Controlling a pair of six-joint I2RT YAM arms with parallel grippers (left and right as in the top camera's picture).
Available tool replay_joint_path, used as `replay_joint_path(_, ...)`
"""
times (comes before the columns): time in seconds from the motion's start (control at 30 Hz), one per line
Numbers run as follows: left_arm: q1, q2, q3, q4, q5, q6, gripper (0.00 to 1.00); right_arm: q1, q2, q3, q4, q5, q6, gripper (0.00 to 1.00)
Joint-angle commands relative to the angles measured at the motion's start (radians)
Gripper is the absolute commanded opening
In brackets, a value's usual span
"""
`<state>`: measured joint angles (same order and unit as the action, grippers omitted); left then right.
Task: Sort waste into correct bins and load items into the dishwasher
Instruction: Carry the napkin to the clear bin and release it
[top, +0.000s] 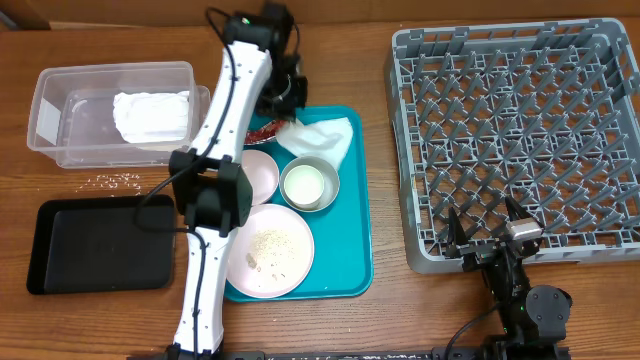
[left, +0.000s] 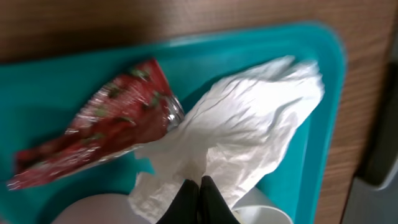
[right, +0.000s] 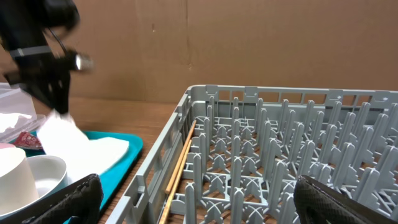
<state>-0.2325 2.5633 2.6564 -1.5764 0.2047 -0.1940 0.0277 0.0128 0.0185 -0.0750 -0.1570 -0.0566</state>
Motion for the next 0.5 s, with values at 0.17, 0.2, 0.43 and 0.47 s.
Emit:
replay_joint_path(0.17,0.178,-0.218,0.130,0.034,-0.108,-0.123,0.04,0.001,-0.010,-0.010,0.005,0.006,-0.003,1.00)
replay_joint_path(0.2,0.205,-0.233,0.130,0.036,-0.108,-0.135,0.04,0.001,-0.010,-0.010,0.005,0.006,-0.003,1.00)
replay_joint_path(0.43,0.429,-0.280,0.130,0.048,-0.108,-0.238,0.04,0.001,-0.010,-0.010,0.005,0.006,-0.003,1.00)
replay_joint_path(0.47,0.457,-0.278,0.127,0.047,-0.108,-0.251,0.04,0.001,-0.010,-0.010,0.005,0.006,-0.004,1.00)
